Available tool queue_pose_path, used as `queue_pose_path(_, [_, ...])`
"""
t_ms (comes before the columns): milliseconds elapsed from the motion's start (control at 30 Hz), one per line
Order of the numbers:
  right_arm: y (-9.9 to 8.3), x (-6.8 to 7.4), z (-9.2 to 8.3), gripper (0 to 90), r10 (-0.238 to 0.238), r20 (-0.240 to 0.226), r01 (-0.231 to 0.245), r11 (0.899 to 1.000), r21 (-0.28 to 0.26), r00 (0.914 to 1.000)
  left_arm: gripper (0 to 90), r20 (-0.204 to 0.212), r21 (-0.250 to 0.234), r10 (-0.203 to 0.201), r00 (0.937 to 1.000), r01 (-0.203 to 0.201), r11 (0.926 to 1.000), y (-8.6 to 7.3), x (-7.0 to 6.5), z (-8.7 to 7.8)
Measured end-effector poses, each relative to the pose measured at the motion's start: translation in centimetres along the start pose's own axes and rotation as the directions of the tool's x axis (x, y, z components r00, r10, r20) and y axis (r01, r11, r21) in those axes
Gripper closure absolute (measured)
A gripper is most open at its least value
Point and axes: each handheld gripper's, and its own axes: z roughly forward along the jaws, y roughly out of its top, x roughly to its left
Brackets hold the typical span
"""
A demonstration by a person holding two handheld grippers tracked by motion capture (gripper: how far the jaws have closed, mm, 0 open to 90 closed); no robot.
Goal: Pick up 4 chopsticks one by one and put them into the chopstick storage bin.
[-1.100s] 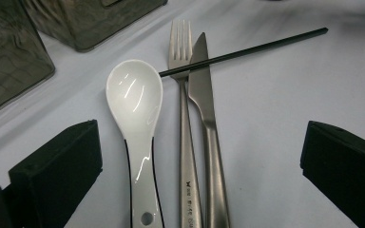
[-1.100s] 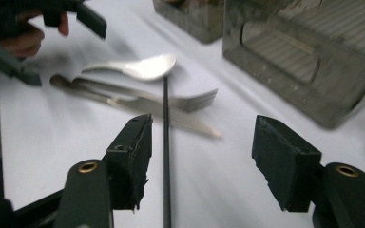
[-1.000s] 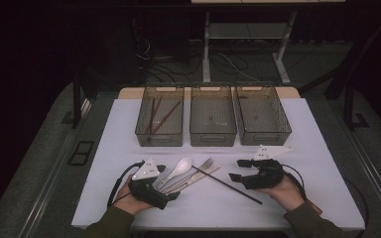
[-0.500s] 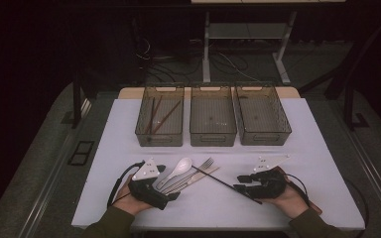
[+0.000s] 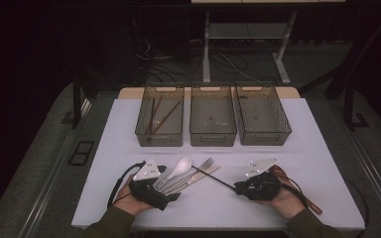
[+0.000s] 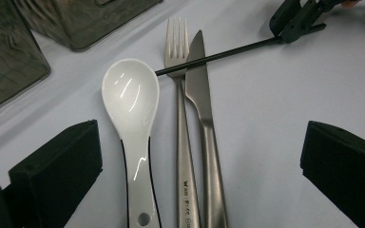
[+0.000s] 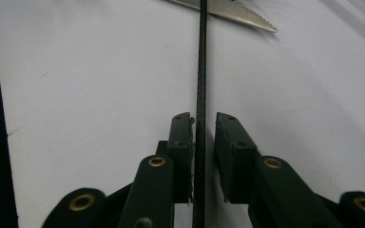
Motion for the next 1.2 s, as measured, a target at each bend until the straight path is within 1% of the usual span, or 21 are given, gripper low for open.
queue_pose_path(33, [0.0,0.1,0.1,78.6,-0.004,0.005,0.004,1.000,0.007,1.0000,0.0,0.000,0.001,0.000,1.0000,0.000,1.0000,0.0,0.0,0.0])
queue_pose_path(233, [0.1,0.3,0.2,84.1,-0.052,0.030,0.051,0.999,0.010,0.9982,0.0,0.003,0.001,-0.001,1.0000,0.001,1.0000,0.0,0.0,0.1])
queue_pose_path(267, [0.1,0.3,0.2,84.7,-0.050,0.028,0.050,0.999,0.010,0.9983,0.0,0.003,0.002,-0.001,1.0000,0.001,1.0000,0.0,0.0,0.1])
queue_pose_path(333, [0.1,0.2,0.2,84.9,-0.029,0.023,0.029,0.999,0.013,0.9993,0.0,0.003,0.004,0.000,1.0000,0.000,1.0000,0.0,0.0,0.1])
queue_pose_path(367, [0.1,0.1,0.2,84.9,-0.026,0.020,0.026,1.000,0.014,0.9995,0.0,0.003,0.004,0.001,1.0000,-0.001,1.0000,0.0,0.0,0.1])
queue_pose_path(633, [0.2,0.1,0.2,85.6,-0.018,0.019,0.017,1.000,0.019,0.9997,0.0,0.004,0.004,0.002,1.0000,-0.002,1.0000,0.0,0.0,0.1])
queue_pose_path(767, [0.3,0.0,0.0,85.8,-0.023,0.038,0.022,0.999,0.023,0.9990,0.0,0.005,0.004,0.003,1.0000,-0.003,1.0000,0.0,0.0,0.0])
queue_pose_path(900, [0.4,-0.3,-0.3,85.7,-0.017,0.053,0.016,1.000,0.011,0.9985,0.0,0.005,0.003,0.002,1.0000,-0.002,1.0000,0.0,0.0,0.0])
queue_pose_path(1100, [0.5,-0.5,-0.9,85.8,-0.008,0.053,0.009,1.000,-0.004,0.9985,0.0,0.005,0.004,0.004,1.0000,-0.004,1.0000,0.0,-0.1,0.0])
queue_pose_path(1200, [0.6,-0.6,-1.3,85.8,-0.004,0.056,0.005,1.000,-0.022,0.9984,0.0,0.006,0.004,0.004,1.0000,-0.004,1.0000,0.0,0.0,0.0])
